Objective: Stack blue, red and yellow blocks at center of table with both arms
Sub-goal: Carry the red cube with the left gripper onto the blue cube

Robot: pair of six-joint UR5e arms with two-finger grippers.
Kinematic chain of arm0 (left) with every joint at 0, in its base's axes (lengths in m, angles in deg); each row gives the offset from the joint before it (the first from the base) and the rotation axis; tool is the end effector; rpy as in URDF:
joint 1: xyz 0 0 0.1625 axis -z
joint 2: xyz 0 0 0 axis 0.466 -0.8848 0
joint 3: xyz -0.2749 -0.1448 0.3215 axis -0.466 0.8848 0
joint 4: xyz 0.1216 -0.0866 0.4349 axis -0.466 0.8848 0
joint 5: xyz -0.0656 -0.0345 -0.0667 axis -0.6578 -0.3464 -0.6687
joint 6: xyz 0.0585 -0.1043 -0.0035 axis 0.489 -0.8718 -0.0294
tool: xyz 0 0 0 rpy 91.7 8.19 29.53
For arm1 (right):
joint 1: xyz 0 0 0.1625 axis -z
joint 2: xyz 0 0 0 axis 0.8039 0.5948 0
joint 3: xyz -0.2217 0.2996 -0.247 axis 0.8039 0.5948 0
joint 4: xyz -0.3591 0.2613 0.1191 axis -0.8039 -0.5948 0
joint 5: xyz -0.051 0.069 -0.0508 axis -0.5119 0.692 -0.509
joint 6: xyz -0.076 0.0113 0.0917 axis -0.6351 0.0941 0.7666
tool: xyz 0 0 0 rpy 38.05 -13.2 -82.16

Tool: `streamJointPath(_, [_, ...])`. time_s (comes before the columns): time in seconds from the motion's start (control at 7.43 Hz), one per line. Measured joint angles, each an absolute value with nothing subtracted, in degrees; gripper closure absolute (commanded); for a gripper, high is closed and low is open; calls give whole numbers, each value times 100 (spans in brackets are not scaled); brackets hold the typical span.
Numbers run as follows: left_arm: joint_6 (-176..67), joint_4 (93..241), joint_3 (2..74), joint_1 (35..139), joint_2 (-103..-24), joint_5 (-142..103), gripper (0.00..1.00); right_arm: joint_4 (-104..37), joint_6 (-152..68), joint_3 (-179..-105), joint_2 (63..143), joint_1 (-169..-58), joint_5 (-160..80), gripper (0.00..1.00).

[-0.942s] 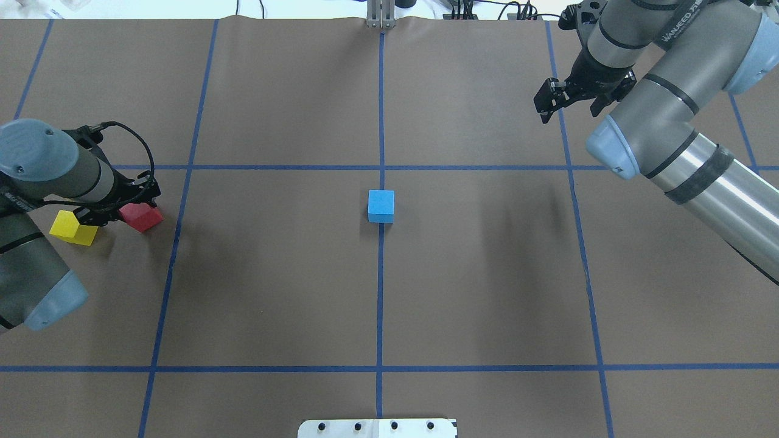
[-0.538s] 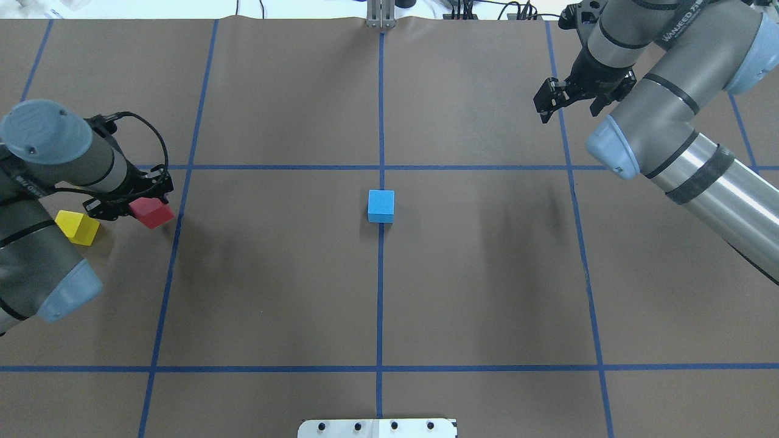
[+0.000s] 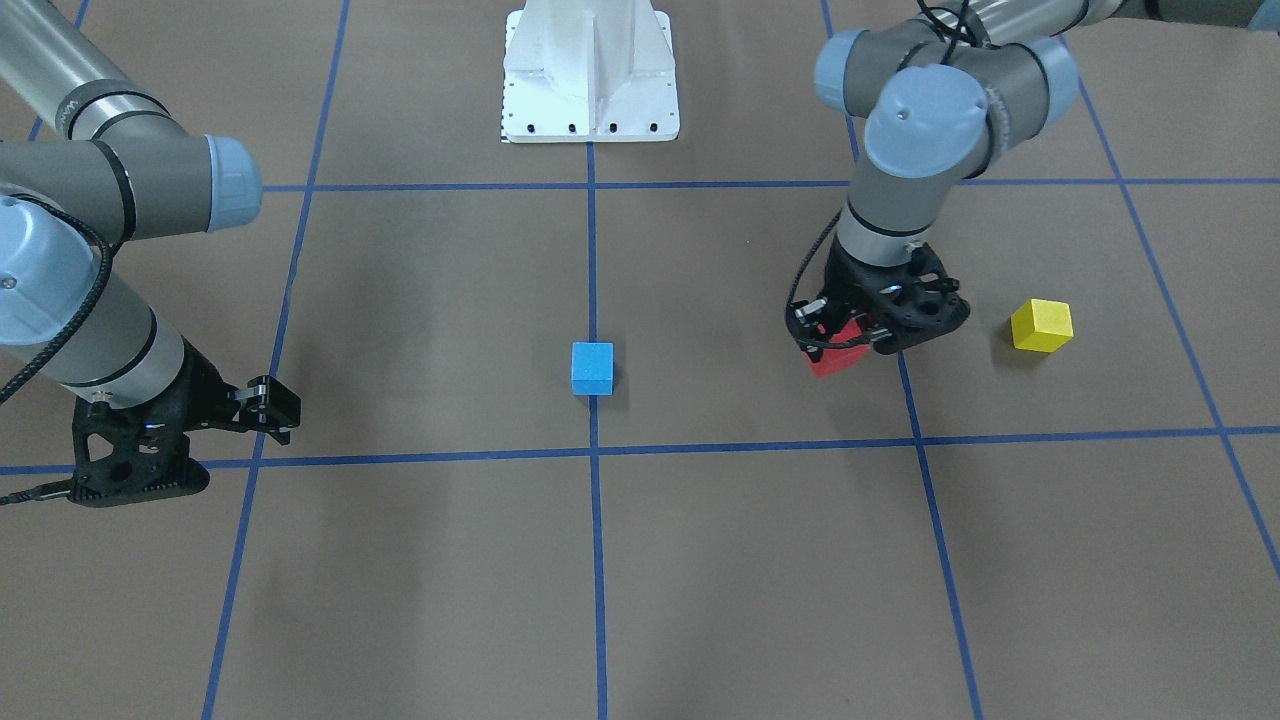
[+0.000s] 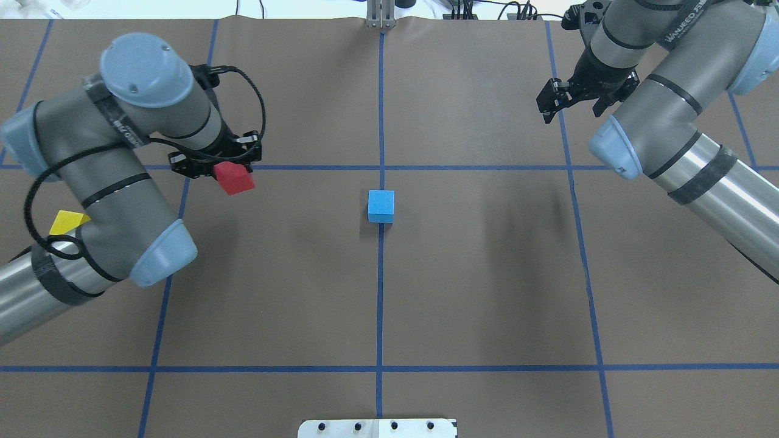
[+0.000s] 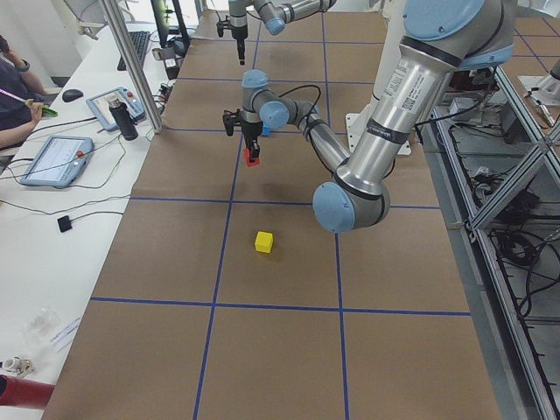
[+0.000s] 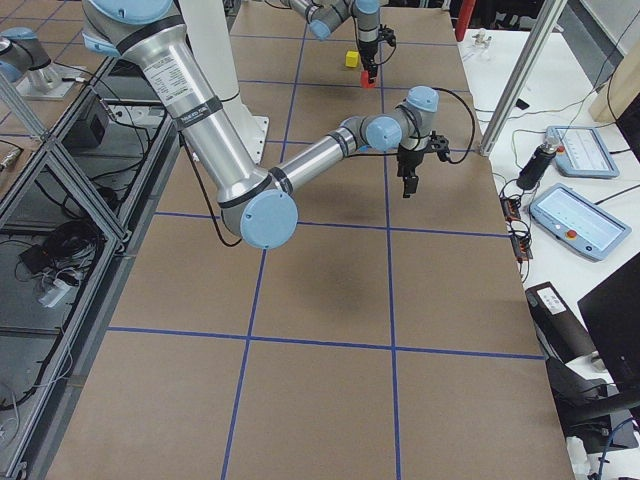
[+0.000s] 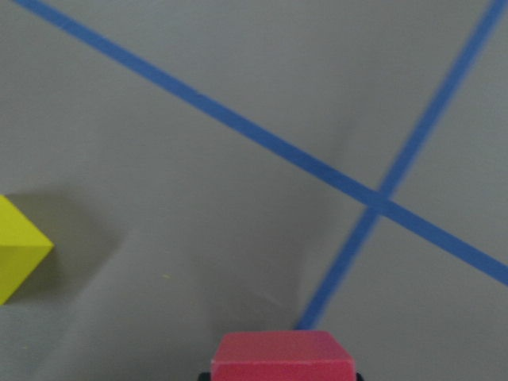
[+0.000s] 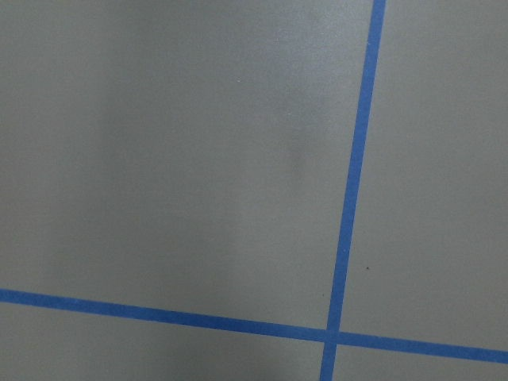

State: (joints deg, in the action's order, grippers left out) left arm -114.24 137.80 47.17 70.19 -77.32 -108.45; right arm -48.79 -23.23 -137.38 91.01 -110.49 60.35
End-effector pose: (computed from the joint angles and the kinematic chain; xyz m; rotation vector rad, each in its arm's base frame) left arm 0.4660 -0.5489 0.2553 0.0344 0.7795 -0.3174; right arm -0.3542 -0.6691 0.3560 0.0765 -0.7390 -0.1073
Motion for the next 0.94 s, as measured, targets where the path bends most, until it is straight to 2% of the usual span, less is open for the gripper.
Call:
streamJointPath(0.4, [-10646, 13750, 4349, 6421, -8658, -10498, 100, -4876, -2315, -13749, 9134, -11054, 6035, 1])
streamJointPath(0.67, [-10255, 13784, 3502, 6266, -9462, -10428, 100, -4878, -2301, -13785, 9166, -11055, 6035, 1])
streamJointPath(0.94, [-10182, 13836, 3068, 6140, -9838, -10434, 100, -4882, -2294, -13797, 9186, -11054, 6035, 1])
